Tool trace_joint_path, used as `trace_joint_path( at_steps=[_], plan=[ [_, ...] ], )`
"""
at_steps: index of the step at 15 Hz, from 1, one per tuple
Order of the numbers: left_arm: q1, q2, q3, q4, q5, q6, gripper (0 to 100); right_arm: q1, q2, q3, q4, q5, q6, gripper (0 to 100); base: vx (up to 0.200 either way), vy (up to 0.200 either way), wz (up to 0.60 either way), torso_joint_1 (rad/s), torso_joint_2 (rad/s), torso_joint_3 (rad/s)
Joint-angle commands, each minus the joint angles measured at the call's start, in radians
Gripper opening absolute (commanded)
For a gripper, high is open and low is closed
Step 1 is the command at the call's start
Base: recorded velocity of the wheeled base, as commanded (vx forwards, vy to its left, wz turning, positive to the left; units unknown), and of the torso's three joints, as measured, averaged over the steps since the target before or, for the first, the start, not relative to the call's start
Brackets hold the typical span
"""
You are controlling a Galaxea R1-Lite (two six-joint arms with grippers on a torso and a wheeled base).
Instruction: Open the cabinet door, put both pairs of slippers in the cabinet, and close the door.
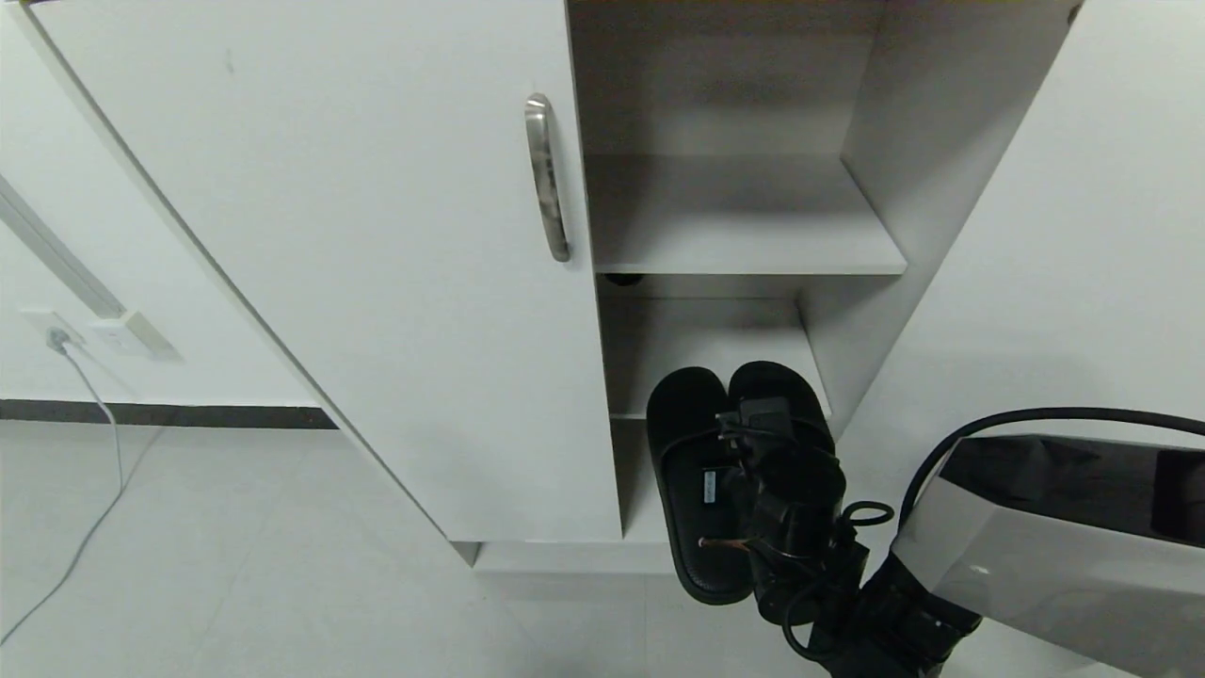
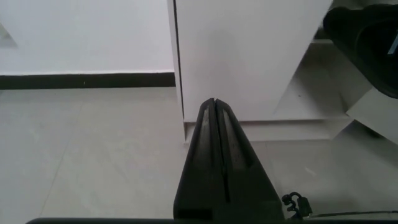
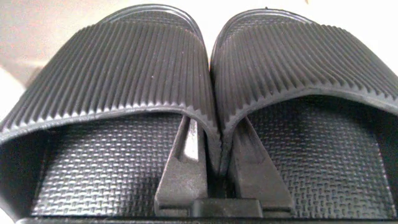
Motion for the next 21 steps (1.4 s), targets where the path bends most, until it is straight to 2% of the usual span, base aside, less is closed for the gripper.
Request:
trace_joint_path(
  at_steps=[1, 4, 8, 10, 21],
  plan=[
    [0.0, 0.001, 0.0, -0.001, 0.0, 0.0, 0, -0.01, -0.001, -0.017, 0.001, 0.0, -0.003, 0, 0.0, 0.0, 0.0, 0.0, 0.0, 0.0],
    [0.0, 0.001, 0.0, -0.001, 0.003, -0.003, 0, -0.034, 0.017, -0.027, 0.005, 0.049, -0.01, 0, 0.0, 0.0, 0.0, 0.0, 0.0, 0.0],
    [0.001, 0.001, 0.0, -0.001, 0.003, -0.005, 0, -0.08, 0.08, -0.142, 0.03, 0.055, -0.01, 0, 0.0, 0.0, 0.0, 0.0, 0.0, 0.0],
    [0.0, 0.001, 0.0, -0.001, 0.003, -0.005, 0, -0.105, 0.108, -0.212, 0.073, 0.103, -0.009, 0, 0.0, 0.0, 0.0, 0.0, 0.0, 0.0],
    [0.001, 0.001, 0.0, -0.001, 0.006, -0.006, 0, -0.159, 0.22, -0.606, 0.35, 0.109, -0.006, 0, 0.0, 0.0, 0.0, 0.0, 0.0, 0.0]
  ],
)
